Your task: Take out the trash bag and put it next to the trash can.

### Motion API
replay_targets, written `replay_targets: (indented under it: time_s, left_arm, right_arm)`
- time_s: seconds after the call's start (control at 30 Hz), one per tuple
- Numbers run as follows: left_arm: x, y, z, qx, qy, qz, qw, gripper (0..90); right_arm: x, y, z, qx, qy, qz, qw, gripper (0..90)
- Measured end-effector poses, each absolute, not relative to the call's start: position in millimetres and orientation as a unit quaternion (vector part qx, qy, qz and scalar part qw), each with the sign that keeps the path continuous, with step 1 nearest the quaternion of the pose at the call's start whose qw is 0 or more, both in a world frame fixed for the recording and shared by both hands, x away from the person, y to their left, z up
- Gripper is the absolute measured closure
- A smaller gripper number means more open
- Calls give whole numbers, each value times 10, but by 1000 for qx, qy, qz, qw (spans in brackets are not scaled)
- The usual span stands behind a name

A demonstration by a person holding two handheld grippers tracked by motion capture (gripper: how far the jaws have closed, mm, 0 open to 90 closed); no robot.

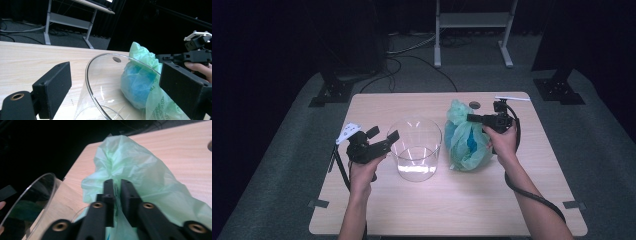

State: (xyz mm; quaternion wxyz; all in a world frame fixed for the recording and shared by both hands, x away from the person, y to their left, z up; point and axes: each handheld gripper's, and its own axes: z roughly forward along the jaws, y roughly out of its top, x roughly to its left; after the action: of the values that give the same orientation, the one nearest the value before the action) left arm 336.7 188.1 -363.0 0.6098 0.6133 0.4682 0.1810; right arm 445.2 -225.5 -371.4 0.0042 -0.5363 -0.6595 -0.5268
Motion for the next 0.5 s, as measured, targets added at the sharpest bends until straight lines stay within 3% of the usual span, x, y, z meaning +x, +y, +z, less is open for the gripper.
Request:
replay_targets:
  time_s: [0.13, 0.23, 0.5]
  left_arm:
    - [3373, 1870, -3634, 613, 469, 179, 610, 97]
    - [3371, 1858, -3634, 615, 466, 179, 610, 97]
    - [3363, 1861, -3629, 614, 467, 179, 611, 97]
  right_arm:
    - [4410, -2297, -3645, -522, -658, -543, -13, 633]
    - [4374, -2338, -3575, -516, -657, -549, -32, 572]
    - [4274, -2437, -3473, -504, -660, -554, -51, 521]
